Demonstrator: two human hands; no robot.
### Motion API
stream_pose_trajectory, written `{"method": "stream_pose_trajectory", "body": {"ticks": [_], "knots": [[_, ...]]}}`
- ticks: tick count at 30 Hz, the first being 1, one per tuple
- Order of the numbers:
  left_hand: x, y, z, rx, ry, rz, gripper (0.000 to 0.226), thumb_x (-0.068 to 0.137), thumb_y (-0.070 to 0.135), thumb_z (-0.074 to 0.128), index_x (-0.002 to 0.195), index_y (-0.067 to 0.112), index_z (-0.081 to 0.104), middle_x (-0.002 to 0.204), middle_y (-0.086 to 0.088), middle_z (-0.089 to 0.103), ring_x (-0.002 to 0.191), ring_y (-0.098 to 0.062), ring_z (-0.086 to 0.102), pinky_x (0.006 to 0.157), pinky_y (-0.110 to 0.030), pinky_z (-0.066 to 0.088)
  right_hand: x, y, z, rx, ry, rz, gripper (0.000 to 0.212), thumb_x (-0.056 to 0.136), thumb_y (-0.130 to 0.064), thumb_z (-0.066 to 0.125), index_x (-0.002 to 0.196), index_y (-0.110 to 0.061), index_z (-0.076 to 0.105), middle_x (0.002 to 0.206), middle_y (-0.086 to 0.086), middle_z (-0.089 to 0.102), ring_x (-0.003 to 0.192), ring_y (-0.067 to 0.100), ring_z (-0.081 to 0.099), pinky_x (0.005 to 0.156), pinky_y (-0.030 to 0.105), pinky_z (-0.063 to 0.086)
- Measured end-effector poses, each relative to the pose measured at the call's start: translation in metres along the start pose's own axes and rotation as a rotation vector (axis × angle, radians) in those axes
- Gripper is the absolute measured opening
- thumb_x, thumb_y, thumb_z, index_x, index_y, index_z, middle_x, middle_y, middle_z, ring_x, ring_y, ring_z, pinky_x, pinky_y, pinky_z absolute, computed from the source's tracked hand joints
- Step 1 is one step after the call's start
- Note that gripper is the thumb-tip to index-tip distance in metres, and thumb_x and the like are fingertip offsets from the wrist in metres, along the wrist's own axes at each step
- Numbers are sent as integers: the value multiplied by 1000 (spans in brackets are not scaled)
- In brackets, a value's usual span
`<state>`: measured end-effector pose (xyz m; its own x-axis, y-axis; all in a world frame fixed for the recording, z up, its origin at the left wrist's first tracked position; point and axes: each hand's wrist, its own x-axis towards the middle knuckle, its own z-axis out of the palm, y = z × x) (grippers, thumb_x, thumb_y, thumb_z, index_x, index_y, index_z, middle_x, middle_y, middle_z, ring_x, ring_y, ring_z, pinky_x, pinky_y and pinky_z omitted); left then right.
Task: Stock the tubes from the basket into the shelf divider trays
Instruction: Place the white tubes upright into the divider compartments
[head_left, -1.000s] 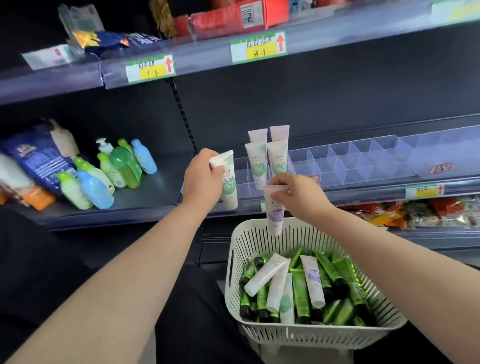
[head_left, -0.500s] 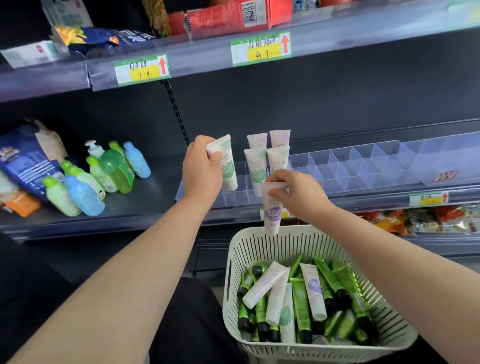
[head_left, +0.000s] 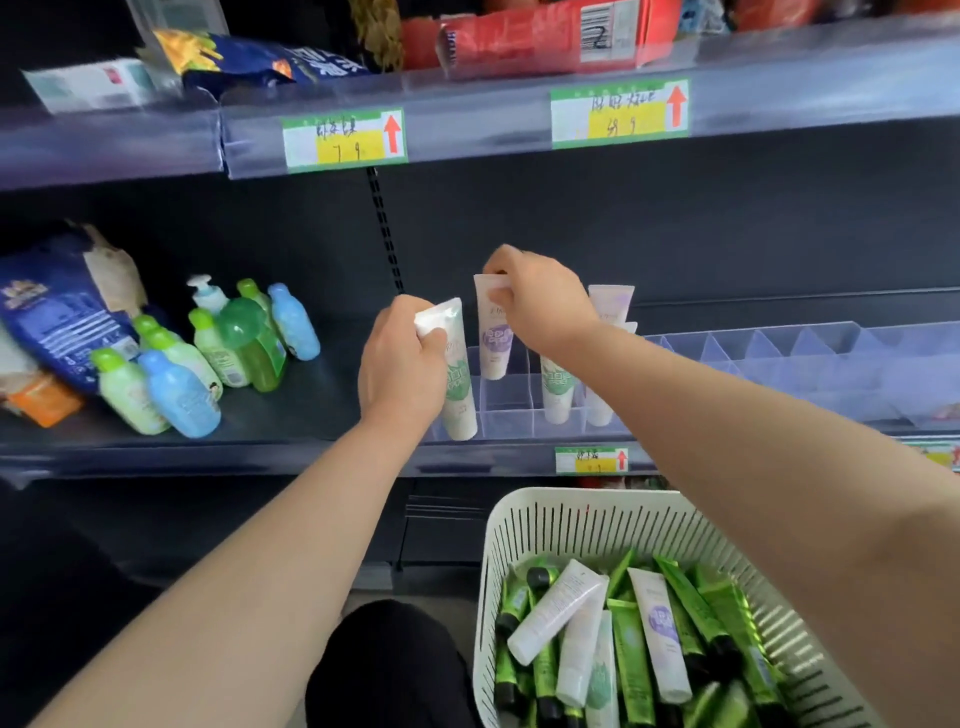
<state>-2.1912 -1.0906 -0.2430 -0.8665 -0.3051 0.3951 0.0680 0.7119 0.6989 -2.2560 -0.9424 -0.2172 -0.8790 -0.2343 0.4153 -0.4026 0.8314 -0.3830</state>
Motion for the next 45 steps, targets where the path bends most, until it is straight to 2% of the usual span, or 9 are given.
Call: {"method": "stream_pose_trajectory", "body": {"ticks": [6, 12, 16, 20, 25, 29, 33, 41, 45], "knots": [[17, -2, 9, -129, -31, -31, 14, 91, 14, 49, 100, 24, 54, 101, 2, 58, 88, -18, 56, 65, -34, 46, 34, 15, 20, -70, -81, 92, 22, 94, -13, 49, 114, -15, 57, 111, 9, 56, 99, 33, 56, 80, 40, 46], [28, -11, 24, -177, -59, -28, 13, 91, 12, 49, 99, 21, 54, 99, 0, 59, 87, -18, 56, 60, -28, 40, 47, 32, 36, -140, -158, 117, 24, 93, -15, 51, 115, -22, 59, 111, 8, 62, 97, 30, 59, 71, 33, 44], [33, -12, 31, -209, -51, -34, 13, 90, 11, 50, 100, 19, 55, 99, -1, 59, 88, -18, 56, 62, -28, 42, 48, 35, 45, -158, -194, 89, 28, 92, -12, 49, 113, -26, 62, 110, 5, 66, 92, 28, 62, 78, 39, 55], [40, -7, 36, -200, -45, -27, 14, 90, 10, 50, 100, 18, 55, 100, -1, 60, 89, -18, 56, 62, -28, 43, 48, 35, 43, -135, -183, 47, 31, 91, -15, 51, 117, -28, 61, 115, 0, 66, 96, 25, 62, 80, 38, 55], [41, -2, 50, -99, -117, -2, 15, 92, 12, 50, 103, 20, 56, 103, -1, 59, 93, -20, 56, 71, -37, 50, 32, 43, 22, -167, -66, -20, 35, 93, -16, 48, 126, -24, 56, 122, 3, 58, 113, 26, 52, 82, 36, 44], [36, -3, 65, -27, -195, -11, 15, 93, 13, 50, 103, 22, 57, 102, 0, 60, 89, -21, 58, 59, -29, 41, 2, 47, 5, -252, 1, -111, 33, 94, -18, 49, 127, -22, 56, 127, 4, 55, 116, 29, 46, 90, 42, 39], [30, -6, 77, 29, -253, -30, 23, 92, 8, 47, 107, 23, 57, 107, -5, 61, 93, -26, 58, 69, -34, 47, -29, 53, 3, -308, 9, -211, 33, 92, -14, 53, 124, -19, 59, 133, 5, 53, 119, 31, 45, 92, 43, 39], [25, 3, 69, 35, -199, -8, 37, 88, -1, 48, 113, 25, 59, 118, 4, 58, 105, -17, 55, 77, -30, 47, -60, 59, 6, -335, -13, -239, 38, 86, -12, 65, 122, -20, 61, 132, 7, 55, 122, 30, 47, 93, 46, 42], [16, 11, 56, 62, -129, 39, 35, 90, 0, 49, 113, 25, 59, 120, 5, 55, 110, -16, 53, 80, -31, 46, -73, 58, 5, -344, -11, -248, 40, 83, -11, 68, 121, -21, 62, 132, 6, 56, 122, 30, 47, 94, 47, 43]]}}
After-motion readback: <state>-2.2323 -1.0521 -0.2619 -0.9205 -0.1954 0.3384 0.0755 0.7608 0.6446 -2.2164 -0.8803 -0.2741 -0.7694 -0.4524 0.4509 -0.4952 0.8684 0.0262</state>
